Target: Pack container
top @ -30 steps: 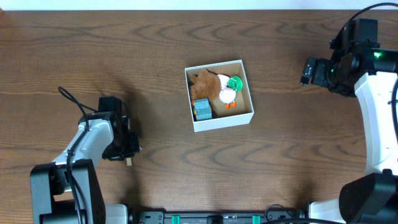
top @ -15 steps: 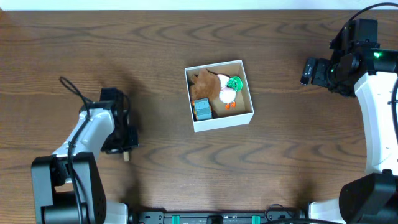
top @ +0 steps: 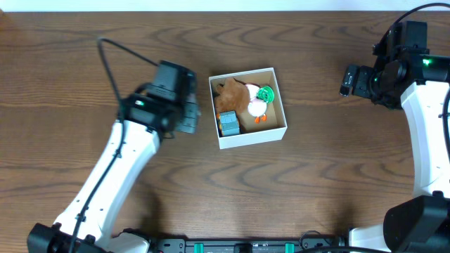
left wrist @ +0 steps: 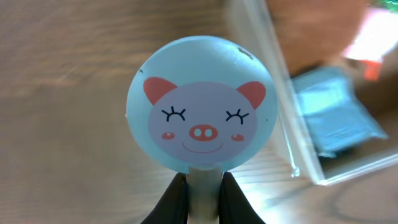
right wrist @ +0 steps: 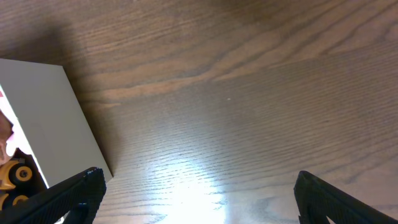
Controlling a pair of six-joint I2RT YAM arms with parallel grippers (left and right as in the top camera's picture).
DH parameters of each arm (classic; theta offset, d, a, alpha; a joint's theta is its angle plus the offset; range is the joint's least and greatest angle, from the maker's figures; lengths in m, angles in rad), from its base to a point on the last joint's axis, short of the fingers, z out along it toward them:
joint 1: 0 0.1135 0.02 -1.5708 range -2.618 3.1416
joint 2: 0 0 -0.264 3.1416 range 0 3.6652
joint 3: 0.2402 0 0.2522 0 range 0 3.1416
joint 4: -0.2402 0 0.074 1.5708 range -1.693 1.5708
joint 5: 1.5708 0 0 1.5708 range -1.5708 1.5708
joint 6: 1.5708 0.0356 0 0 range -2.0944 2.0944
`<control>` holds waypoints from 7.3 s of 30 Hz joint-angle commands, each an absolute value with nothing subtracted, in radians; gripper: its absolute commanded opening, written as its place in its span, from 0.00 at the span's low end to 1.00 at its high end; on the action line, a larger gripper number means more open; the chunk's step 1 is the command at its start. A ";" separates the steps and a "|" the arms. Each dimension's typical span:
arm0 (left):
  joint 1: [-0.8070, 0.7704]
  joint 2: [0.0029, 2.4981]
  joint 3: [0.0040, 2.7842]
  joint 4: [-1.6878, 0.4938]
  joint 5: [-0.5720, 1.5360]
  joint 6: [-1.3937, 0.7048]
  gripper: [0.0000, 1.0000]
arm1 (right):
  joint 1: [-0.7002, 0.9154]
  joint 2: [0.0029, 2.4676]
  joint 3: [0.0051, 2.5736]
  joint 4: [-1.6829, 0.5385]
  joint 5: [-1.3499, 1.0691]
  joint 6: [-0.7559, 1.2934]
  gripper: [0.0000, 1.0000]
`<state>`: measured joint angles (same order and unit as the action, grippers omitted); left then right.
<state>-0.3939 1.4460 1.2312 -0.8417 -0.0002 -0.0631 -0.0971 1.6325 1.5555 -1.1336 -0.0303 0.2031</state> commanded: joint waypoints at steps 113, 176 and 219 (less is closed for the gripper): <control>-0.132 0.291 0.619 -0.704 -0.076 -0.170 0.98 | 0.151 0.355 0.491 -0.897 0.236 0.299 0.99; -0.132 0.291 0.619 -0.704 -0.076 -0.170 0.98 | -0.012 0.006 0.006 -0.074 -0.004 -0.091 0.99; -0.038 0.002 0.004 -0.066 -0.060 -0.083 0.98 | -0.012 0.006 0.006 -0.074 -0.004 -0.091 0.99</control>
